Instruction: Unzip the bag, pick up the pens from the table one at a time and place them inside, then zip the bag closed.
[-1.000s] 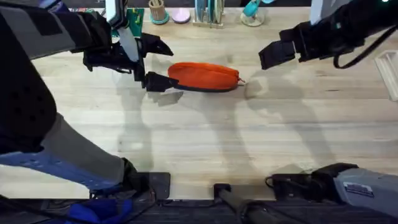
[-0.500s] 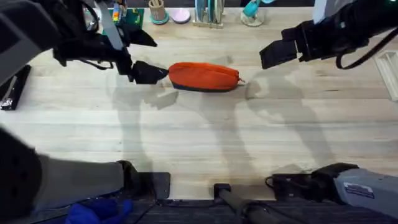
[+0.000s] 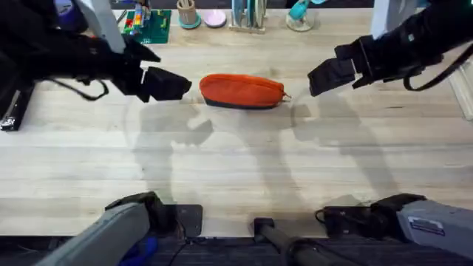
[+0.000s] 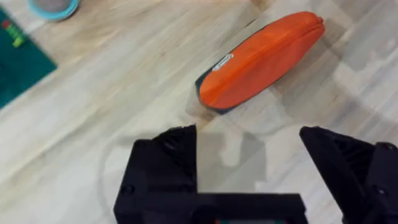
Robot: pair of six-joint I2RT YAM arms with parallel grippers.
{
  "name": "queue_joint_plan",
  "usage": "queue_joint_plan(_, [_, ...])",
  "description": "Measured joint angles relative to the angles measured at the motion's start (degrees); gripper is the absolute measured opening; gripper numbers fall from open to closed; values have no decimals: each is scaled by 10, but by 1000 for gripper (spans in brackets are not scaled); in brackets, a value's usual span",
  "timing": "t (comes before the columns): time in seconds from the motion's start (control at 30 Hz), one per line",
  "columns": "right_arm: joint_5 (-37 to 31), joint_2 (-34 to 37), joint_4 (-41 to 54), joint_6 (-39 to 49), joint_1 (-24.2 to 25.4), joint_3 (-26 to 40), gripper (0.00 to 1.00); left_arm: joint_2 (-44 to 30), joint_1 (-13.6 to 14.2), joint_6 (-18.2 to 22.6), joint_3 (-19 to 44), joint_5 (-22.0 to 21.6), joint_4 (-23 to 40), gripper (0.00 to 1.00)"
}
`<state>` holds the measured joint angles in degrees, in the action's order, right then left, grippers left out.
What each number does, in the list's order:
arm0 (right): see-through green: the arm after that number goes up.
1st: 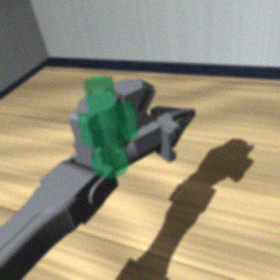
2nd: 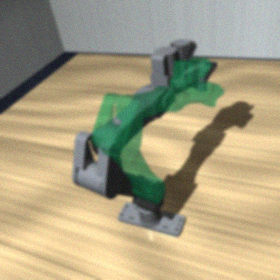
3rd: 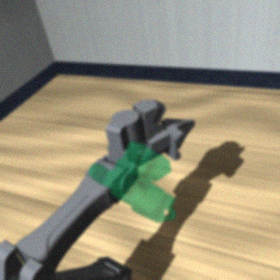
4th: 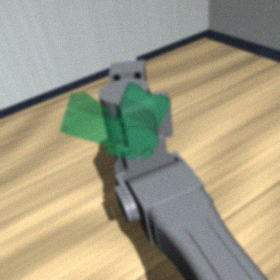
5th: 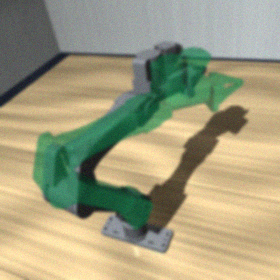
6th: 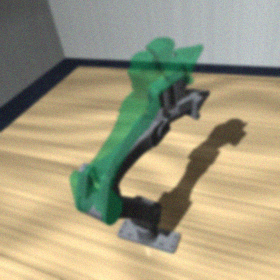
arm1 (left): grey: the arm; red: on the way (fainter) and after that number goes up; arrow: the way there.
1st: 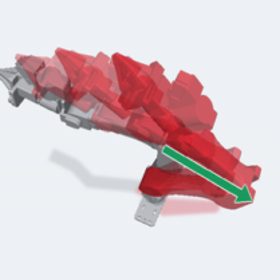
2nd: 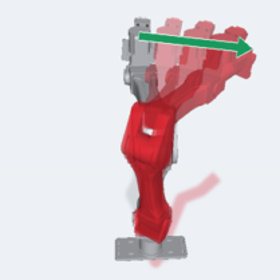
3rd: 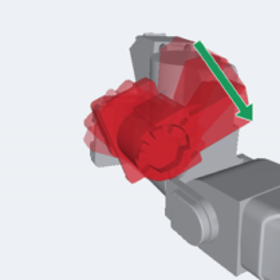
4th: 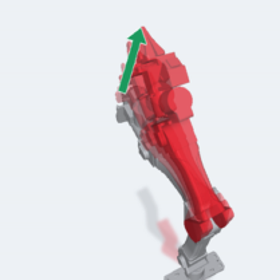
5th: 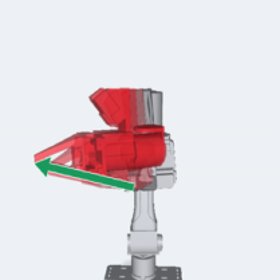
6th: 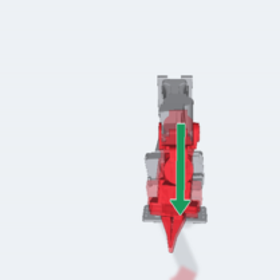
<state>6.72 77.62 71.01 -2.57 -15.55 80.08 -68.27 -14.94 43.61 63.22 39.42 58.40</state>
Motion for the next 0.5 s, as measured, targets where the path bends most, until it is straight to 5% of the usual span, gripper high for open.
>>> queue_joint_plan(0.3, [2,-28,38,16,0,2,997,131,0,-127,0,-91,50,995])
queue_joint_plan(0.5, [2,-72,41,21,0,5,997,184,0,-155,0,-112,81,995])
